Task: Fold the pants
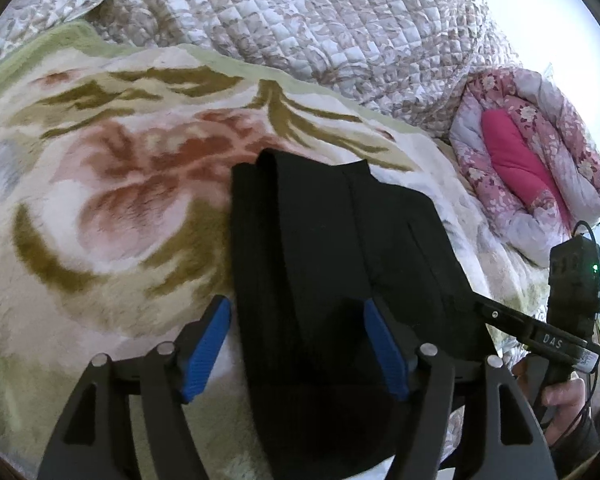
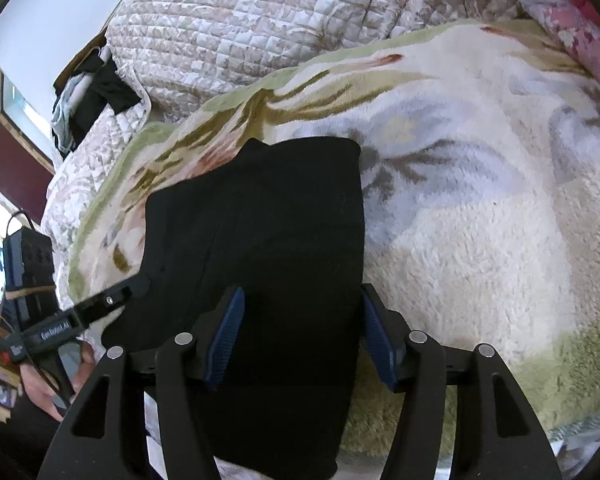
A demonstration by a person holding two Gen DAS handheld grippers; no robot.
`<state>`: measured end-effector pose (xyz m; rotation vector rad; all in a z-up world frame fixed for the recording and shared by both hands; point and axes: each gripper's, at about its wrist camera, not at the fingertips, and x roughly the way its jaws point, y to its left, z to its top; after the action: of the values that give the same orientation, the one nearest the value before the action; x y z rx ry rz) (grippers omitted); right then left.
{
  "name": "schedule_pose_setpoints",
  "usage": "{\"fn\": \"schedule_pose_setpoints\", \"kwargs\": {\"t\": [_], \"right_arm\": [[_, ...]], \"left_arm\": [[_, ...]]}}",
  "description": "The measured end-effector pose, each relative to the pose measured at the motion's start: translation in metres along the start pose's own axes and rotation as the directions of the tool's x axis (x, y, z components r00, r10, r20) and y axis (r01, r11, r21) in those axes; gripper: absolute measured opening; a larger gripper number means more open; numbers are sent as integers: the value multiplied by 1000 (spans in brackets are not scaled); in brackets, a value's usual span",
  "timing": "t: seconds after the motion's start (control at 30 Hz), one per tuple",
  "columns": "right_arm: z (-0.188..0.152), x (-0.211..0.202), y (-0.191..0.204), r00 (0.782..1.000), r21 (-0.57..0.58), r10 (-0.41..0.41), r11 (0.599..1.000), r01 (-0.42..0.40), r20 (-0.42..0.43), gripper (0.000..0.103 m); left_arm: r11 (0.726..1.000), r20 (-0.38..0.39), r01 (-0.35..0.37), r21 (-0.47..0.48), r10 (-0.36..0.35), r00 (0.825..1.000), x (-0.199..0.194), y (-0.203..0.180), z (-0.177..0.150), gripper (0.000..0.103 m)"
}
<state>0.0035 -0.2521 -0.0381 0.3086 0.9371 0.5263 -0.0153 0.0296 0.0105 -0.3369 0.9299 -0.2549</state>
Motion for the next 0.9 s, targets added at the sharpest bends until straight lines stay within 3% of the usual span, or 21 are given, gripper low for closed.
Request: {"fn": "schedule_pose_setpoints", "kwargs": {"t": [0.1, 0.17, 0.23, 0.33, 0.4, 0.5, 0.73, 0.9], "right_arm": [[5, 4, -4, 1000, 41, 28, 999, -29, 5, 60], [5, 2, -6, 997, 70, 71, 995, -71, -2, 60], [0, 0, -7, 994, 84, 104, 991, -103, -15, 51], [0, 5, -7, 997, 73, 77, 994, -75, -25, 42], [4, 6, -8, 998, 89, 68, 994, -66, -14, 26], [6, 1, -2, 997, 79, 74, 994, -74, 5, 16], [21, -19, 26, 989, 25, 128, 991, -130, 71, 15], [52, -17, 47, 986, -20, 139, 990, -138, 87, 15]], "left_arm": [[1000, -2, 23, -20, -23, 1000, 4, 0, 4, 71], [999, 4, 32, -31, -31, 999, -1, 1, 1, 58], [998, 12, 33, -44, -32, 999, -5, 4, -5, 50], [997, 15, 31, -71, -30, 999, -5, 8, -4, 43], [996, 16, 29, -87, -27, 1000, -5, 7, -1, 37], [999, 35, 9, -49, -7, 999, -12, -4, 3, 29], [1000, 66, 18, 14, -19, 998, -28, -21, 21, 22], [996, 120, -15, 85, 5, 993, -35, -25, 56, 22]]}}
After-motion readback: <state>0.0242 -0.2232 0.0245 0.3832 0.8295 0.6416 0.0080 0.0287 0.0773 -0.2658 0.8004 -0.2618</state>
